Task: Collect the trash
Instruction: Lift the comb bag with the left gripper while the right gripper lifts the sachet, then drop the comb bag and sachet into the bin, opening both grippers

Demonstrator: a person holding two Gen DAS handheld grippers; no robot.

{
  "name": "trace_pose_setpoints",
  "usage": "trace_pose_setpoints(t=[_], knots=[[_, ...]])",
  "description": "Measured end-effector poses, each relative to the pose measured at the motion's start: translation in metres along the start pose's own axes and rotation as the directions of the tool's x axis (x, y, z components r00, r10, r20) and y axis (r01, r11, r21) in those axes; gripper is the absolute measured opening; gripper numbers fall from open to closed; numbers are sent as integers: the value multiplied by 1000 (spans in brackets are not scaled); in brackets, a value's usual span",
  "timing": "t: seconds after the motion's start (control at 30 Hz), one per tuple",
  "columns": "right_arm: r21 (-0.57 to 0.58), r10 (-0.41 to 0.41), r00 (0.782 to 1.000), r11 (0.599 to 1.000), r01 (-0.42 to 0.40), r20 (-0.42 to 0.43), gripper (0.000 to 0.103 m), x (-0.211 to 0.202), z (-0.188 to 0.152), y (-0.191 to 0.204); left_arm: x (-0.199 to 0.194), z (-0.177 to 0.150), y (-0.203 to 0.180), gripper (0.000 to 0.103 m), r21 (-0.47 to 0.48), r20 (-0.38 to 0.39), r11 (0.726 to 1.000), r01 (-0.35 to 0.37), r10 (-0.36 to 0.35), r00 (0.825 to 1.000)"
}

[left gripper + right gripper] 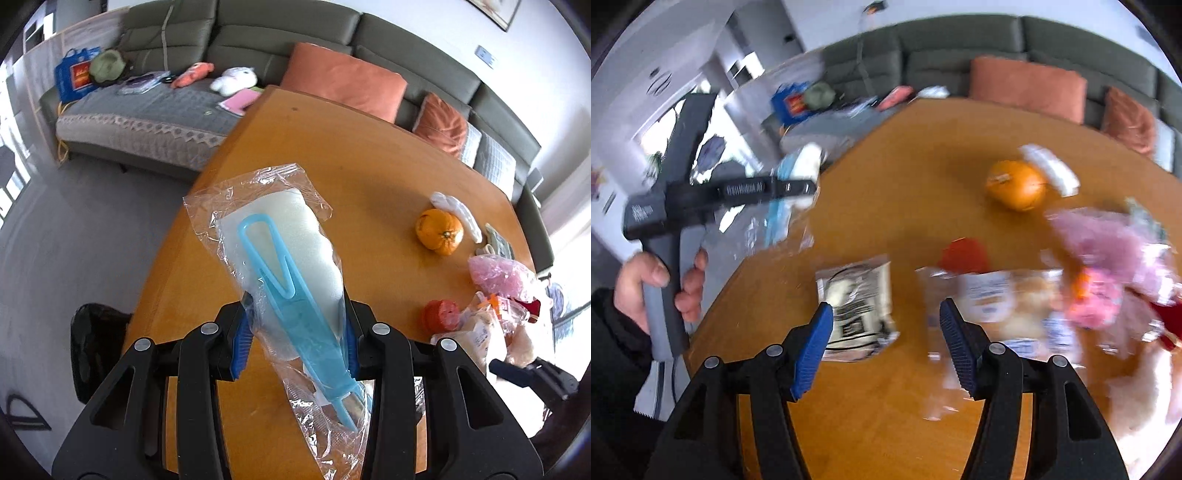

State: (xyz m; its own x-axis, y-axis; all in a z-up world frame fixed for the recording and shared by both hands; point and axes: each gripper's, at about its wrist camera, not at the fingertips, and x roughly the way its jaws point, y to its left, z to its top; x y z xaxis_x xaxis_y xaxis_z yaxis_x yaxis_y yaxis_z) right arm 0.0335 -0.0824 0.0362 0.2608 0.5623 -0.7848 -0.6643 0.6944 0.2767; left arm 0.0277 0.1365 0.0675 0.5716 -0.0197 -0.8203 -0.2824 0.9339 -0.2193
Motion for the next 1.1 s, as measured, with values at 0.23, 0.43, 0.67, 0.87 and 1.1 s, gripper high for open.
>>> trace_pose_setpoints(t=[0.23,0.43,0.67,0.87,1.1], knots=[[-46,1,995,999,-6,-101,64,54,4,24,-12,-10,32,39,-43,-2,998,-38,38,999],[-62,-48,987,997,39,-151,68,81,5,31,-23,-16,64,39,-83,1,995,-60,61,998],[-149,-143,981,981,124,-129,49,89,7,54,-32,-19,91,39,-115,12,991,-61,63,998],[-171,-146,985,977,129,-90,38,86,18,73,-47,-25,116,39,-139,33,989,-51,56,998],[-230,-103,994,969,90,-44,37,89,39,123,-68,-38,160,39,-192,55,979,-67,79,995]])
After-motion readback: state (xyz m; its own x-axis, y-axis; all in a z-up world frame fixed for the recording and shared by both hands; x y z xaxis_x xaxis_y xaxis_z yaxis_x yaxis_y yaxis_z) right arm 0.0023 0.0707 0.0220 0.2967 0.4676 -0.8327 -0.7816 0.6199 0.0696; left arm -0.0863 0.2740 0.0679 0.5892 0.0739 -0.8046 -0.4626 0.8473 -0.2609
